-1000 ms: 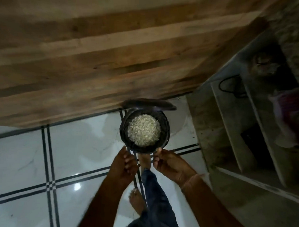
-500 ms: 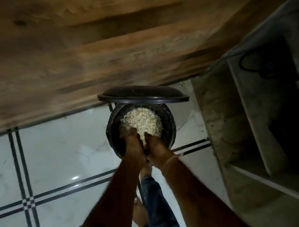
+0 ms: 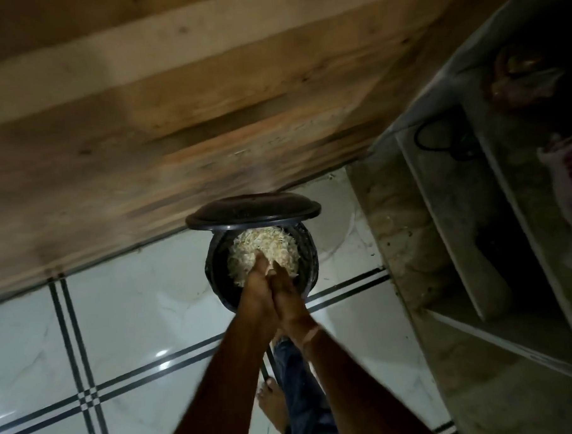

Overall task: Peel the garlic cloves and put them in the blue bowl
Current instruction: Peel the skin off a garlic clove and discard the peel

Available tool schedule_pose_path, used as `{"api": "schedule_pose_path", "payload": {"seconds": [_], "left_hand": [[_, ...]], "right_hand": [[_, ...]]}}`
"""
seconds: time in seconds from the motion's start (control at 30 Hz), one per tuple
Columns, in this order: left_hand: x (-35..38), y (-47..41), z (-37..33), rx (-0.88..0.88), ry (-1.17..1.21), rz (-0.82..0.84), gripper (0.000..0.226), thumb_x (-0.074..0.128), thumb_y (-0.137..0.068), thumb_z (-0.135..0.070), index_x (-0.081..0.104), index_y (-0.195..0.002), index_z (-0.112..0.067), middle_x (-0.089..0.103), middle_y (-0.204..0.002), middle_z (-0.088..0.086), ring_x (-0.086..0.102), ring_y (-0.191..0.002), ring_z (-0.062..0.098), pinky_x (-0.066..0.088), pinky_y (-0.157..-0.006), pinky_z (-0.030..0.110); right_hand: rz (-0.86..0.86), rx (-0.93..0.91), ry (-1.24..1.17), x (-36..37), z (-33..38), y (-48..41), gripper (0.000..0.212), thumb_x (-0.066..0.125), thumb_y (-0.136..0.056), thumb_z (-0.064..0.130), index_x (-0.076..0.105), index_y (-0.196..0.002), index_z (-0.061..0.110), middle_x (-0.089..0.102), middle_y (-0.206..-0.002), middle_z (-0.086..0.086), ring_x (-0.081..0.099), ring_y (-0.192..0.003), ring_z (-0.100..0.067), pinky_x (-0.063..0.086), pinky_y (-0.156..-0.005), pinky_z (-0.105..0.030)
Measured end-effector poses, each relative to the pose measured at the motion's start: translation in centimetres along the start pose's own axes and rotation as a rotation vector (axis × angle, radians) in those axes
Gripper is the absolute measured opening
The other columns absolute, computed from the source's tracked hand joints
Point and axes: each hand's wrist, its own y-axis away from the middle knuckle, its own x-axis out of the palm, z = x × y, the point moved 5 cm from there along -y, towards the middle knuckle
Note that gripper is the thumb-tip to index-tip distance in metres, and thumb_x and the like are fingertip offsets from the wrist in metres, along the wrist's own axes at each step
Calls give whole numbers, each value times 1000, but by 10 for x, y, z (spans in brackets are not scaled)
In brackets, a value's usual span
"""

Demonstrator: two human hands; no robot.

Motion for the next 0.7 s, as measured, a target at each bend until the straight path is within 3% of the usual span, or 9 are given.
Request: {"api": "schedule_pose_path", "payload": {"seconds": [0.07,0.1,0.2,0.3,0.43,0.53,0.7], "left_hand": [[-1,38,-10,92,-159,-10,44,45,-108,-45,54,-139,-15,62,-134,9,59,-119,26,42,-99,40],[-6,58,-14,159,-296,-37,49,53,-106,-43,51,-147,-17,58,-144,10,59,-124,28,45,-102,39],[-17,111,-15,346,-662,-68,64,64,-102,-38,40,-159,-23,38,-165,8,43,-147,27,38,-117,35],[-8,187,-9,539,-937,-45,60,62,-103,-40,43,-157,-22,41,-163,7,40,-148,25,32,-119,32],[26,299,8,785,-1072,-16,58,63,-95,-44,58,-144,-14,59,-146,11,54,-136,29,42,-116,43],[68,369,32,972,-1122,33,56,61,-90,-48,63,-136,-16,65,-137,9,58,-129,28,46,-111,44],[153,429,93,1134,-1194,224,40,68,-99,-33,61,-137,-24,59,-139,-1,53,-130,17,42,-106,32]], "right_hand": [[27,39,36,-18,-1,14,41,44,-111,44,56,-141,19,61,-141,-14,67,-104,-19,57,-86,-22],[43,3,73,-27,9,31,39,45,-112,40,59,-140,17,64,-138,-12,68,-105,-19,58,-87,-24],[-57,-172,47,-57,46,99,26,47,-112,35,68,-122,26,73,-118,1,70,-99,-4,55,-81,-16],[-107,-306,40,-90,72,195,23,47,-112,32,70,-115,31,74,-110,10,70,-97,-2,52,-79,-11],[-210,-541,39,-151,82,323,19,52,-110,25,67,-119,31,68,-112,23,63,-104,17,47,-88,-6],[-360,-729,118,-206,74,389,30,53,-110,31,66,-135,21,67,-131,12,59,-122,4,46,-104,-18],[-585,-898,222,-315,71,447,35,50,-107,34,69,-132,19,66,-126,9,60,-115,-2,45,-100,-16]]}}
